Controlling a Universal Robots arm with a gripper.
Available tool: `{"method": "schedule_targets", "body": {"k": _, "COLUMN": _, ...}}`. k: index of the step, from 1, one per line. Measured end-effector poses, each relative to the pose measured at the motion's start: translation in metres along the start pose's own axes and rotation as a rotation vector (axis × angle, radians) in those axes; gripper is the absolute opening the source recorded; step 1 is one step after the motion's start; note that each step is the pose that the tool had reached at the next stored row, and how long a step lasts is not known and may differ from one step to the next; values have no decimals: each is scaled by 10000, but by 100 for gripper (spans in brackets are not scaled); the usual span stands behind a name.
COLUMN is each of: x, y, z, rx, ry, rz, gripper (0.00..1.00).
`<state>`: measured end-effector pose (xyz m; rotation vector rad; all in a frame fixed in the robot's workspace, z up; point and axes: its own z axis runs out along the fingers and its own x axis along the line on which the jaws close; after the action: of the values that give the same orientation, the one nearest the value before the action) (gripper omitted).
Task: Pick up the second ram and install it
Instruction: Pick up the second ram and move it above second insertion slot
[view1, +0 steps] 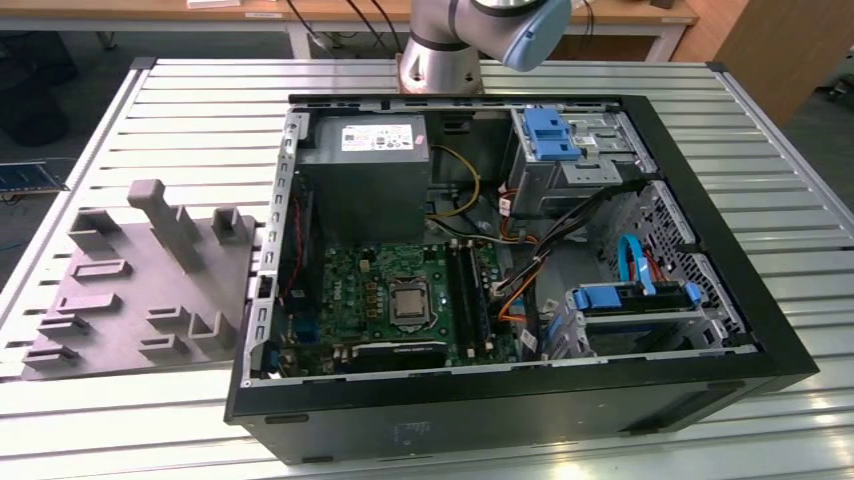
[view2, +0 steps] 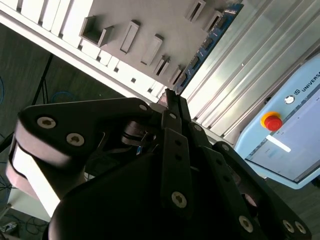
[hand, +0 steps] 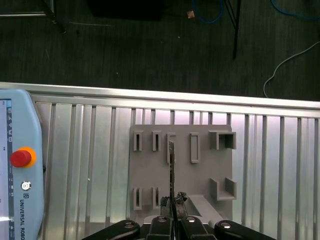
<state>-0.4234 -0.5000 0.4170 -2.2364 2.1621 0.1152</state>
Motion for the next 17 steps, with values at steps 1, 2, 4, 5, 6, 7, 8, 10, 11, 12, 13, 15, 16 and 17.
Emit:
{"method": "schedule_targets", "body": {"k": 1, "x": 0, "y": -8, "z": -2, "rx": -3, "ry": 2, "rz": 0, "gripper": 13}}
{"method": "schedule_targets", "body": {"k": 2, "x": 1, "y": -18, "z": -1, "rx": -2, "ry": 1, "rz": 1, "gripper": 13}}
{"method": "schedule_targets", "body": {"k": 4, "x": 2, "y": -55, "z": -1, "rx": -1, "ry": 0, "rz": 1, "gripper": 13}}
{"method": "schedule_targets", "body": {"k": 5, "x": 3, "y": -79, "z": -2, "rx": 0, "ry": 0, "rz": 1, "gripper": 13}}
{"method": "schedule_targets", "body": {"k": 6, "x": 4, "y": -106, "z": -2, "rx": 0, "ry": 0, "rz": 1, "gripper": 13}}
{"method": "schedule_targets", "body": {"k": 7, "x": 4, "y": -135, "z": -3, "rx": -1, "ry": 0, "rz": 2, "gripper": 13}}
{"method": "schedule_targets", "body": {"k": 8, "x": 6, "y": -169, "z": -4, "rx": -1, "ry": 0, "rz": 1, "gripper": 13}}
{"method": "schedule_targets", "body": {"k": 10, "x": 8, "y": -247, "z": -6, "rx": 1, "ry": 0, "rz": 2, "gripper": 13}}
{"method": "schedule_targets", "body": {"k": 11, "x": 10, "y": -292, "z": -7, "rx": 0, "ry": 0, "rz": 1, "gripper": 13}}
{"method": "schedule_targets", "body": {"k": 12, "x": 11, "y": -337, "z": -8, "rx": 0, "ry": 0, "rz": 1, "gripper": 13}}
{"method": "schedule_targets", "body": {"k": 13, "x": 13, "y": -382, "z": -9, "rx": 0, "ry": -1, "rz": 1, "gripper": 13}}
{"method": "schedule_targets", "body": {"k": 15, "x": 16, "y": -475, "z": -11, "rx": 0, "ry": 0, "rz": 2, "gripper": 13}}
{"method": "schedule_targets", "body": {"k": 16, "x": 17, "y": -520, "z": -12, "rx": 1, "ry": -1, "rz": 1, "gripper": 13}}
{"method": "schedule_targets", "body": {"k": 17, "x": 19, "y": -565, "z": -13, "rx": 1, "ry": 0, "rz": 1, "gripper": 13}}
